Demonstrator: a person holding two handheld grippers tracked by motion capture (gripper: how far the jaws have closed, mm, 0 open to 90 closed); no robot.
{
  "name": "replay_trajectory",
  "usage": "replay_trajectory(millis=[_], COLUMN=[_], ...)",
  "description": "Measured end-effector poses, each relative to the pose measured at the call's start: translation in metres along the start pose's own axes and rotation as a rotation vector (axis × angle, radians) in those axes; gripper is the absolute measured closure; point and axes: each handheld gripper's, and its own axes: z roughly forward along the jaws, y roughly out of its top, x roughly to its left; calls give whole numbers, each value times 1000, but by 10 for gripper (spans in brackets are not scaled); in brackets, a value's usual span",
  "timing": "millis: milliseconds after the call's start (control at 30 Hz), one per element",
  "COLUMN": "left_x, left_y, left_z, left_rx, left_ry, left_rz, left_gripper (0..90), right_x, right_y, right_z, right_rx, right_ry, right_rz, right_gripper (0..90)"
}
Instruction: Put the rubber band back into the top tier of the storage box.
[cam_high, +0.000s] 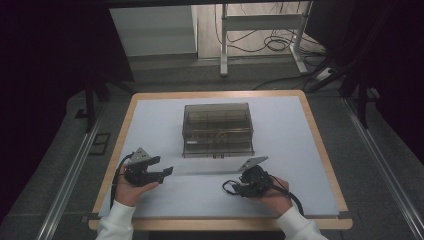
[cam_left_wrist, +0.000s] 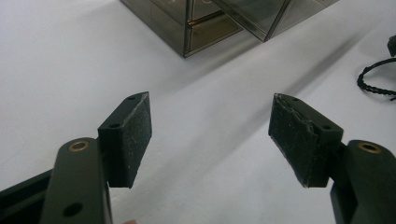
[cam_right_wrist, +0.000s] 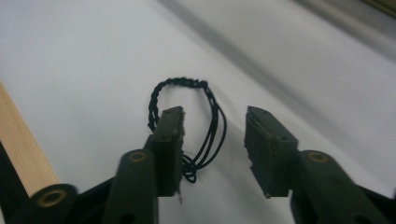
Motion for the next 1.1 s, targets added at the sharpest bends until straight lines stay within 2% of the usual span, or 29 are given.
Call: replay_trajectory(millis=[100, 233, 267, 433, 700, 1100], left_x=[-1, 0, 0, 0, 0, 1], left_y=[0, 0, 0, -1, -1, -2], left_z=[0, 0, 0, 0, -1, 1], left_rx=[-5, -5, -4, -5, -5, 0], left_ry=[0, 2, 2, 2, 3, 2], left_rz=[-3, -6, -5, -5, -8, -10], left_gripper=[303, 303, 303, 304, 304, 304], right_x=[2, 6, 6, 5, 2, 1], right_y=[-1, -2, -2, -2, -1, 0], right_z=[3, 2, 2, 0, -10, -20], right_rx=[33, 32, 31, 28, -32, -85], right_ry=[-3, -23, -25, -30, -41, -45], right_rz=[-8, -46, -49, -46, -33, -29], right_gripper=[692, 854, 863, 873, 874, 876])
